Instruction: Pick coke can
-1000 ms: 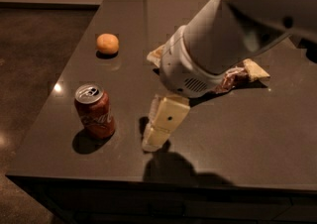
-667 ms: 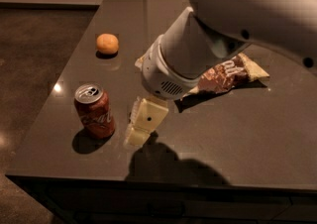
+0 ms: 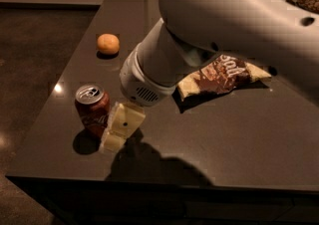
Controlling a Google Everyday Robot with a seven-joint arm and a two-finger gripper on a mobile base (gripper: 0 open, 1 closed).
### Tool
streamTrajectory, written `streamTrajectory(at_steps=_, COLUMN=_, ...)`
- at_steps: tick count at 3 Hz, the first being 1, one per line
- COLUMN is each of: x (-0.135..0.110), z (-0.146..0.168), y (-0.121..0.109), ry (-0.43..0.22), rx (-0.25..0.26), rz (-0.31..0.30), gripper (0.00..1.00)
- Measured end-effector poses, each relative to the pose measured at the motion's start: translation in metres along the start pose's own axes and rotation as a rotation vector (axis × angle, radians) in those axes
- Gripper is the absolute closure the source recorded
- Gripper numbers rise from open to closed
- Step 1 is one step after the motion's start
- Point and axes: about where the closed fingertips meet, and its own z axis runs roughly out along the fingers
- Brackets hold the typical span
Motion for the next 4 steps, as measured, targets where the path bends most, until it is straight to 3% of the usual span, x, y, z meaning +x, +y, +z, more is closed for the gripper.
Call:
streamTrajectory(at_steps=1, x=-0.019, z=0.013, y=-0.005, ry=-0.028, rx=-0.005, rz=0.029, gripper=0.0)
streamTrajectory(at_steps=3, x=-0.029, z=0.03, y=-0.018, ry=-0.05, rx=-0.02, rz=0.059, gripper=0.02)
streamTrajectory(at_steps=4, x=-0.031, z=0.034, y=-0.018, ry=-0.063, rx=-0.037, rz=0.057, gripper=0.12)
